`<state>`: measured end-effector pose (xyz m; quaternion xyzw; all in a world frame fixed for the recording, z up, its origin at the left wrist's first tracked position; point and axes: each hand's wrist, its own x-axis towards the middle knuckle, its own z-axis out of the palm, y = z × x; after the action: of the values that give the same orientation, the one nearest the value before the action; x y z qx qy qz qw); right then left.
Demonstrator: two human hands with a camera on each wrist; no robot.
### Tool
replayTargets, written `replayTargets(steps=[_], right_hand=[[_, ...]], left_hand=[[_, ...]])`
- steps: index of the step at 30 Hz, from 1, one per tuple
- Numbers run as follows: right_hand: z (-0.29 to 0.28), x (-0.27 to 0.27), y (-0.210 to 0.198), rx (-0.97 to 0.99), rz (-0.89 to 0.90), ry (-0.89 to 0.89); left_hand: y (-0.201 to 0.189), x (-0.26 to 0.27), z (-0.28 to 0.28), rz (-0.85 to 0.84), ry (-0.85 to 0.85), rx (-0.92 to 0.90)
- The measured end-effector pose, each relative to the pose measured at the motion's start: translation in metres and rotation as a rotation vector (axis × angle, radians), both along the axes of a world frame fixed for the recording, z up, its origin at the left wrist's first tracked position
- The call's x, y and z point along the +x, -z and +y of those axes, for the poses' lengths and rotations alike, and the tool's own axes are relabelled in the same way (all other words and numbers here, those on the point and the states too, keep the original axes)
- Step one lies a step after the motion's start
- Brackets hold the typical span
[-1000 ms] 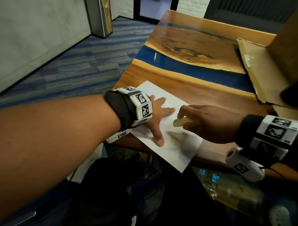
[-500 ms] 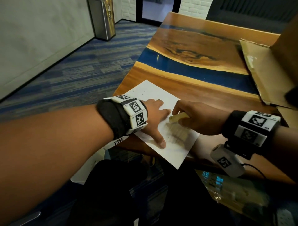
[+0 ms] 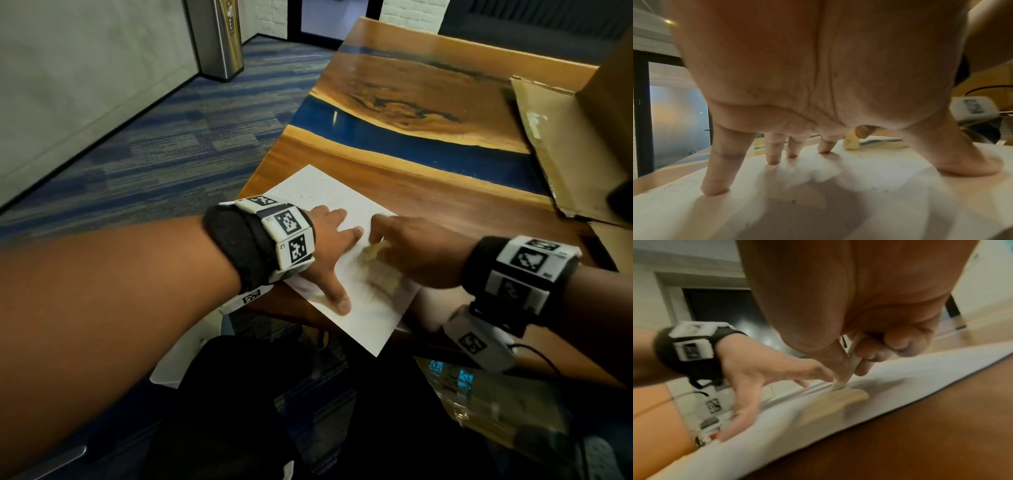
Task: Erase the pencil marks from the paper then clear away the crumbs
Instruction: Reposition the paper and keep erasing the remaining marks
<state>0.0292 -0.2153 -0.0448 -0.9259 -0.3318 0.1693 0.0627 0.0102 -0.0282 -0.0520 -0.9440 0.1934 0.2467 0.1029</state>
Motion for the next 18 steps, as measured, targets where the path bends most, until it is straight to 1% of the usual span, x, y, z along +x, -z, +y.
replayTargets(steps=[1, 2, 5, 6, 9, 10, 11, 13, 14, 15, 17, 18], right_hand=[[0.000, 0.003, 0.000, -0.001, -0.024, 0.035], [0.001, -0.001, 0.001, 0.013, -0.007, 0.005], [0.007, -0.025, 0.005, 0.031, 0.128, -0.232], [0.007, -0.023, 0.005, 0.017, 0.114, -0.232], [0.002, 0.002, -0.001, -0.031, -0.037, 0.000], [0.000, 0.004, 0.000, -0.027, -0.051, 0.015], [0.002, -0.001, -0.002, -0.024, -0.021, -0.031], [0.003, -0.016, 0.002, -0.028, 0.079, -0.204], [0.003, -0.018, 0.003, -0.037, 0.106, -0.239], [0.002, -0.013, 0.000, -0.049, 0.087, -0.201], [0.000, 0.003, -0.005, -0.079, -0.040, -0.034], [-0.002, 0.007, -0.005, -0.085, -0.081, 0.009]], left_hand=[[0.000, 0.000, 0.000, -0.002, 0.001, 0.005], [0.000, 0.000, 0.001, 0.003, -0.004, 0.003], [-0.001, 0.000, 0.002, 0.027, -0.026, -0.023], [-0.001, 0.000, 0.001, 0.024, -0.023, -0.022], [0.001, 0.000, 0.001, -0.003, 0.000, 0.004], [0.001, -0.001, 0.001, -0.002, 0.000, 0.010], [0.000, -0.001, 0.001, 0.004, -0.006, 0.007], [-0.001, 0.000, 0.001, 0.022, -0.022, -0.011], [-0.001, 0.000, 0.001, 0.022, -0.020, -0.015], [0.000, 0.001, 0.001, 0.015, -0.014, -0.013], [0.002, 0.001, 0.001, -0.002, -0.004, 0.002], [0.002, 0.001, 0.002, -0.002, -0.005, 0.008]])
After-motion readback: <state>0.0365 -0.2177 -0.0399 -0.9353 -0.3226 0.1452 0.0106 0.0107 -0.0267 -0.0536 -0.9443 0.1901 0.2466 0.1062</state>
